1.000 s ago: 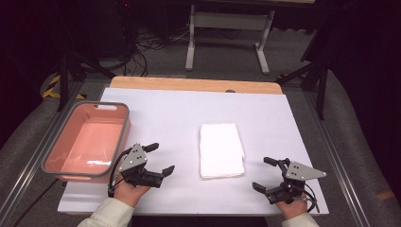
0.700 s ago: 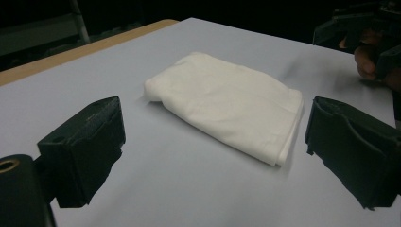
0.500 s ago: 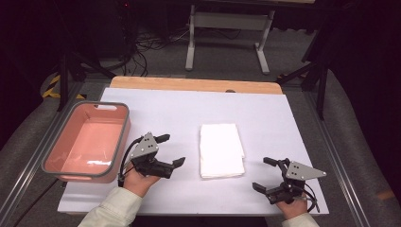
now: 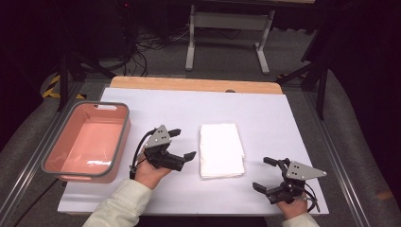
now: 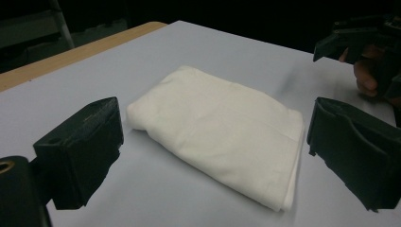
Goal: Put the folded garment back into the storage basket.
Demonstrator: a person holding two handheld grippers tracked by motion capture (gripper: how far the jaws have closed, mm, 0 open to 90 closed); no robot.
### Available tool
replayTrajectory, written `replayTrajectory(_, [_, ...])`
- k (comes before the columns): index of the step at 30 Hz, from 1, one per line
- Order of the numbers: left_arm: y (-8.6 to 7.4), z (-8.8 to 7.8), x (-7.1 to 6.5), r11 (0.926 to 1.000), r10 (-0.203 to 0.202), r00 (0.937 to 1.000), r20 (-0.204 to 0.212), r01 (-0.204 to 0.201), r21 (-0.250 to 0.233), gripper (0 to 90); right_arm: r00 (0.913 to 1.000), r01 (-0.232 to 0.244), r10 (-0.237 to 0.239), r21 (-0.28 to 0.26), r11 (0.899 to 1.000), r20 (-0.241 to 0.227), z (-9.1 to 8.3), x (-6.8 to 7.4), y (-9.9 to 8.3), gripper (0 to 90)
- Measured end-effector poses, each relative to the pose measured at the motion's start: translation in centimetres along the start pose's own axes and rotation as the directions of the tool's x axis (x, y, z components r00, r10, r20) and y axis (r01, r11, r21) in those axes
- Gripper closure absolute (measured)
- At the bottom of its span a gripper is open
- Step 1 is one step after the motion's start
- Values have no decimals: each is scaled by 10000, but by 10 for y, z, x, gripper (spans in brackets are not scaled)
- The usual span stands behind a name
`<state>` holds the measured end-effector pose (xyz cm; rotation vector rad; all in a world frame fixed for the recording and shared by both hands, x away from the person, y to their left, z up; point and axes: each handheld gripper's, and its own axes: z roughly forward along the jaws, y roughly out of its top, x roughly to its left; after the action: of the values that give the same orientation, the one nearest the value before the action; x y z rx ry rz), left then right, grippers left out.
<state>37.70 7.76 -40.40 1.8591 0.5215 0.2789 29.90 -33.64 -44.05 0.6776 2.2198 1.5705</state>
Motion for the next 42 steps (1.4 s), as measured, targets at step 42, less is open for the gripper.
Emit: replayTrajectory(42, [26, 77, 24, 9967, 245, 9987, -437, -211, 781, 69, 10000, -50, 50, 49, 10000, -55, 4, -5, -2, 16])
